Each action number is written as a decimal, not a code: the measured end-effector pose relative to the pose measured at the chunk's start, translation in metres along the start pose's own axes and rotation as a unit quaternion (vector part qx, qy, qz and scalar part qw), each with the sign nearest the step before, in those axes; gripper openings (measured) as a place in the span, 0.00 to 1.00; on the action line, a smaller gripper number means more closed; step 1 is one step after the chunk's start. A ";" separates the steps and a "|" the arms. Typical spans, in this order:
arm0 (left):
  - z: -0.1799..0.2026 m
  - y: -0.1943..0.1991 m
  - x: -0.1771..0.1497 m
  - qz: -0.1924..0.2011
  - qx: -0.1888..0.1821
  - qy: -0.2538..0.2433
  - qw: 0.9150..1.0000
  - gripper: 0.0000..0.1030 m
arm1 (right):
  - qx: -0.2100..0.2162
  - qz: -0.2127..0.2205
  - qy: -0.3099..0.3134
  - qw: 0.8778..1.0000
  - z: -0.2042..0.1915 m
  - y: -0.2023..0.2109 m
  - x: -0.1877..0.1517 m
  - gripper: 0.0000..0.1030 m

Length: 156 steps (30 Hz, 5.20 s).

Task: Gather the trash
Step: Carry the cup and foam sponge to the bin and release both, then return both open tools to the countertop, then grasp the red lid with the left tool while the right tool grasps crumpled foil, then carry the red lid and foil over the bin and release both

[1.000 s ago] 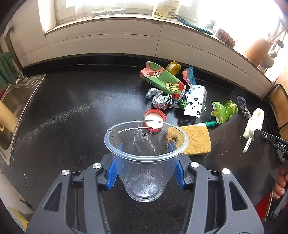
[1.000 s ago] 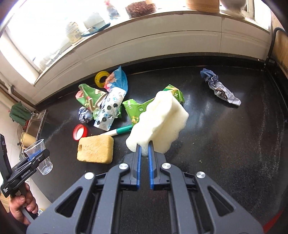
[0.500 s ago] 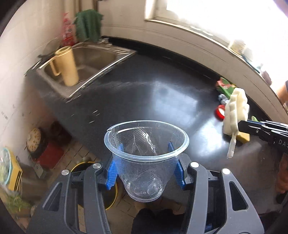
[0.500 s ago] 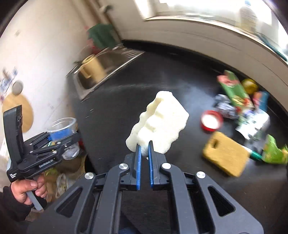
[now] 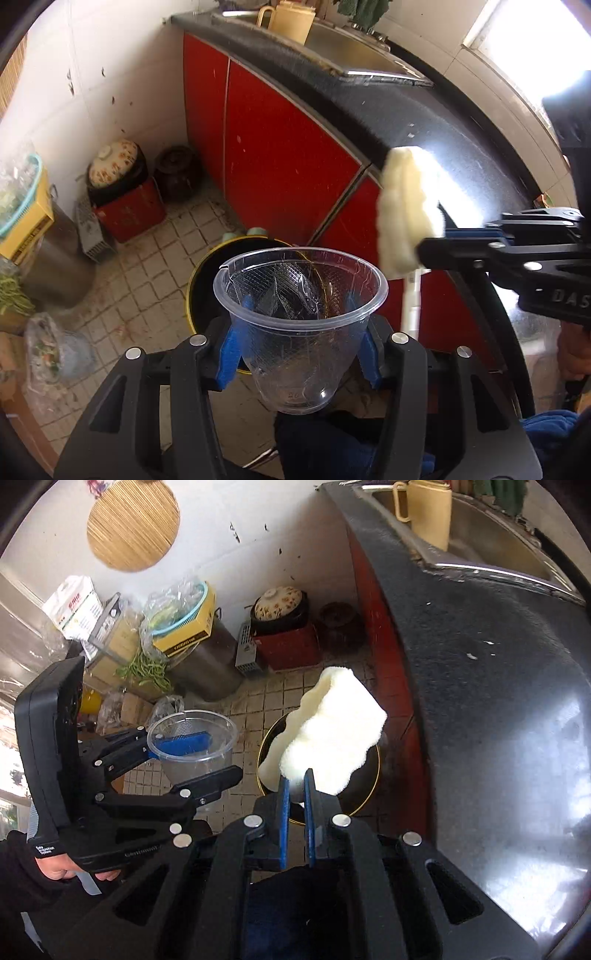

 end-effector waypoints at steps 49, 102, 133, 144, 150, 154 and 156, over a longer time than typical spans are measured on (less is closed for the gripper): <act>0.268 0.028 0.059 0.026 -0.082 -0.254 0.963 0.93 | -0.212 0.222 -0.316 0.898 0.189 0.278 -0.176 0.86; 0.563 -0.176 0.062 -0.054 -0.076 -0.454 0.886 0.89 | -0.327 0.131 -0.589 0.727 0.474 0.325 -0.608 0.55; 0.496 -0.034 0.011 -0.027 -0.109 -0.438 0.892 0.47 | -0.306 0.226 -0.557 0.738 0.278 0.353 -0.488 0.31; 0.466 -0.009 0.021 0.003 -0.108 -0.409 0.906 0.47 | -0.295 0.230 -0.507 0.777 0.258 0.341 -0.430 0.31; 0.414 0.008 0.044 0.032 -0.080 -0.363 0.928 0.47 | -0.258 0.239 -0.422 0.835 0.249 0.324 -0.337 0.31; 0.359 0.020 0.059 0.047 -0.046 -0.313 0.947 0.47 | -0.203 0.237 -0.367 0.876 0.232 0.296 -0.264 0.31; 0.330 0.022 0.064 0.048 -0.029 -0.287 0.956 0.47 | -0.171 0.225 -0.331 0.900 0.217 0.274 -0.225 0.31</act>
Point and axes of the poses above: each gripper's, at about its wrist camera, not at the fingertips, and y roughly against the way its jaws point, z to its right, x to its top, the point moved 7 cm from there along -y, roughly the way its jaws point
